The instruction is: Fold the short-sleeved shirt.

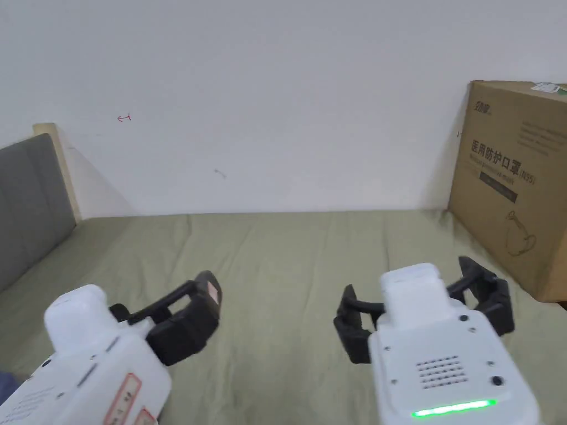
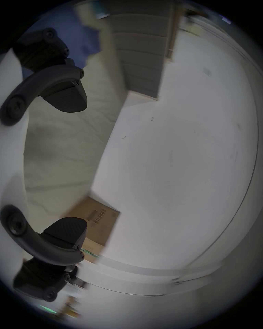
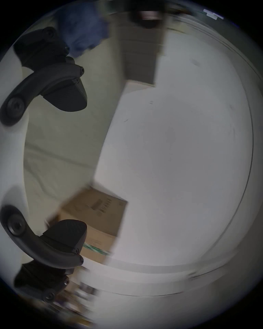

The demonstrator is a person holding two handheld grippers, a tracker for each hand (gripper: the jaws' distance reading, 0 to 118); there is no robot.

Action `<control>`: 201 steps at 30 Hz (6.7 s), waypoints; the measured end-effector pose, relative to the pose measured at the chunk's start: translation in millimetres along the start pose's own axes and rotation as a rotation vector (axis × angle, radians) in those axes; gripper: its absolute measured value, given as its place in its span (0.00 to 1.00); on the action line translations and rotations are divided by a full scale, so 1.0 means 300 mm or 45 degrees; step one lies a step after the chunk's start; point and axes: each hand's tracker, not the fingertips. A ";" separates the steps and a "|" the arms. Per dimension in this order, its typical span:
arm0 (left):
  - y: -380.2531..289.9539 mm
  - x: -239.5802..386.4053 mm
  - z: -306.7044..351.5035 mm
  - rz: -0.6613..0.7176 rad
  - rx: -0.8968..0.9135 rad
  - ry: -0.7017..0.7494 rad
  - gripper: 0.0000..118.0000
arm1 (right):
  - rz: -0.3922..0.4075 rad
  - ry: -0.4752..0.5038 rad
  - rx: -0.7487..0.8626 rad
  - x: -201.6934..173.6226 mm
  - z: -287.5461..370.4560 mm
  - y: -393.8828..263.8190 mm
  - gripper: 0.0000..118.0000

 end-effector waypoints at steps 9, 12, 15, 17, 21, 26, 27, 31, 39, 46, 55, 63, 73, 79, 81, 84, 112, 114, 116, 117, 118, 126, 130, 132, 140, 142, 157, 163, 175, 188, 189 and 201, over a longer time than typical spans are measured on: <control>-0.143 -0.271 -0.016 0.906 -0.009 0.110 1.00 | 1.109 0.221 0.131 -0.325 0.057 -0.165 1.00; -0.121 -0.258 -0.023 0.710 -0.014 0.152 1.00 | 0.858 0.251 0.075 -0.299 0.058 -0.135 1.00; -0.035 -0.180 -0.034 0.457 0.019 0.113 1.00 | 0.359 0.294 -0.010 -0.188 0.031 -0.032 1.00; 0.031 -0.100 -0.046 0.190 -0.006 0.078 1.00 | -0.006 0.303 -0.031 -0.083 0.009 0.029 1.00; 0.060 0.073 -0.040 -0.444 -0.020 0.114 1.00 | -0.573 0.295 -0.064 0.065 -0.009 0.044 1.00; -0.017 0.140 -0.008 -0.691 0.012 0.117 1.00 | -0.767 0.218 -0.255 0.083 -0.012 -0.069 1.00; -0.015 0.141 -0.009 -0.643 -0.022 0.095 1.00 | -0.772 0.238 -0.292 0.087 -0.016 -0.077 1.00; -0.005 0.135 -0.024 -0.614 -0.068 0.087 1.00 | -0.768 0.218 -0.301 0.095 -0.005 -0.078 1.00; -0.018 0.162 -0.011 -0.678 -0.104 0.115 0.85 | -0.646 0.134 -0.170 0.102 0.030 -0.036 0.91; -0.025 0.159 -0.007 -0.675 -0.081 0.148 0.00 | -0.560 0.073 -0.121 0.075 0.056 -0.040 0.02; -0.027 0.162 -0.004 -0.670 -0.080 0.126 0.00 | -0.534 0.021 -0.098 0.088 0.054 -0.027 0.00; 0.026 0.136 0.023 -0.653 -0.056 0.164 0.00 | -0.561 0.115 -0.086 0.077 0.051 0.007 0.00; 0.183 -0.073 0.232 -0.641 0.043 0.564 0.00 | -0.569 0.538 -0.035 -0.193 0.037 0.134 0.00; 0.247 -0.172 0.352 -0.611 0.059 0.731 0.00 | -0.562 0.755 -0.030 -0.372 0.091 0.221 0.00; 0.255 -0.193 0.368 -0.631 0.055 0.769 0.00 | -0.540 0.791 -0.023 -0.411 0.107 0.238 0.00; 0.254 -0.225 0.372 -0.630 0.033 0.803 0.00 | -0.520 0.824 -0.027 -0.447 0.114 0.248 0.00; -0.151 -0.966 -0.170 -0.169 -0.964 1.022 0.93 | -0.480 0.814 -0.314 -0.487 -0.041 0.079 0.00; -0.173 -0.985 -0.196 -0.175 -1.000 1.037 0.94 | -0.469 0.807 -0.324 -0.489 -0.049 0.070 0.00; -0.243 -1.029 -0.229 -0.152 -1.144 1.086 0.93 | -0.468 0.804 -0.341 -0.492 -0.053 0.058 0.00; -0.282 -1.047 -0.236 -0.120 -1.220 1.097 0.85 | -0.473 0.807 -0.353 -0.491 -0.057 0.053 0.00; -0.300 -1.044 -0.220 -0.140 -1.155 1.096 0.82 | -0.480 0.814 -0.367 -0.488 -0.064 0.047 0.00; -0.202 -1.056 -0.193 -0.118 -1.144 1.115 0.06 | -0.530 0.827 -0.433 -0.464 -0.068 0.023 0.00; -0.155 -1.071 -0.169 0.078 -1.090 1.084 0.06 | -0.566 0.797 -0.425 -0.412 -0.054 0.050 0.00; -0.119 -1.049 -0.164 0.075 -1.054 1.073 0.05 | -0.568 0.758 -0.413 -0.379 -0.050 0.058 0.00; 0.055 -0.846 -0.197 0.164 -0.830 0.764 0.05 | -0.677 0.600 -0.435 -0.197 -0.108 0.000 0.00; 0.080 -0.722 -0.256 0.016 -0.816 0.708 0.05 | -0.692 0.549 -0.424 -0.145 -0.111 -0.004 0.00; -0.032 0.297 -0.524 -0.132 -0.780 -0.337 0.05 | -0.767 0.108 -0.237 0.354 0.034 0.034 0.00; -0.548 0.472 -0.616 -0.352 -1.160 -0.300 0.05 | -0.773 -0.007 -0.341 0.453 0.064 -0.087 0.00; -0.999 0.366 -0.579 -0.508 -1.582 -0.213 0.74 | -0.828 -0.022 -0.610 0.470 -0.007 -0.335 0.00; -0.614 0.105 -0.369 -0.344 -1.262 0.020 0.00 | -0.799 0.148 -0.617 0.307 -0.017 -0.278 0.00; -0.618 0.061 -0.345 -0.343 -1.291 0.067 0.00 | -0.794 0.163 -0.621 0.290 -0.018 -0.278 0.00; -0.366 -0.304 -0.477 -0.170 -1.225 0.290 0.84 | -0.739 0.278 -0.659 0.173 -0.072 -0.276 0.00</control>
